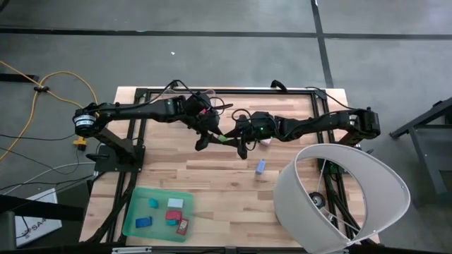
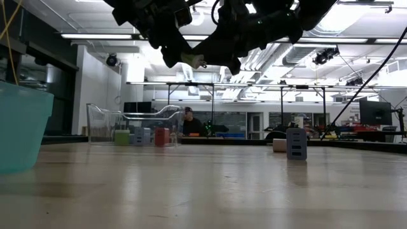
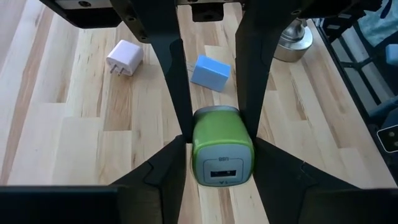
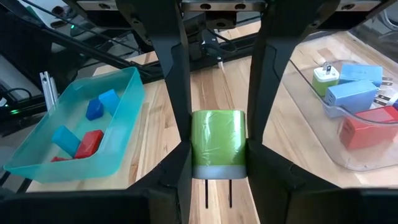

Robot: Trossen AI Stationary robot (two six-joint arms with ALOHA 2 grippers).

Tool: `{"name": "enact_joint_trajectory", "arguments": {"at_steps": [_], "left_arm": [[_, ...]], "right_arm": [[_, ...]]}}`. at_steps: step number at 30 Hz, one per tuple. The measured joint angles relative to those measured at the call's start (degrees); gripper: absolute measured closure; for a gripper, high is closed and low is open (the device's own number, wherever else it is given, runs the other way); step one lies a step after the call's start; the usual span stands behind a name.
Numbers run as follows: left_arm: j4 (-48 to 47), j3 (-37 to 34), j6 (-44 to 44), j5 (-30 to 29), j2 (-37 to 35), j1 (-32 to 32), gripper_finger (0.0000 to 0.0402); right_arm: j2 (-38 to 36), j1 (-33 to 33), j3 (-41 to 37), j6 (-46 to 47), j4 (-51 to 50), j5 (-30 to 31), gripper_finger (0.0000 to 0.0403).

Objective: Pick & Place Office items
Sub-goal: Put the green charger adapter into the transparent bin

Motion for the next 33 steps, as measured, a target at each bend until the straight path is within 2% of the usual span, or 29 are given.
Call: {"name": "enact_joint_trajectory", "arguments": {"at_steps": [20,33], "left_arm": [[-0.08,0.0,-0.15,-0.32,0.0,0.0,0.0261],[-0.12,0.0,0.01,-0.04,0.02,0.0,0.0272]], "right_arm": [[0.0,-0.02,0.0,0.04,-0.23,0.18,0.0281],[0.0,0.0,0.22,-0.33,-0.87,-0.2,0.0238]]}}
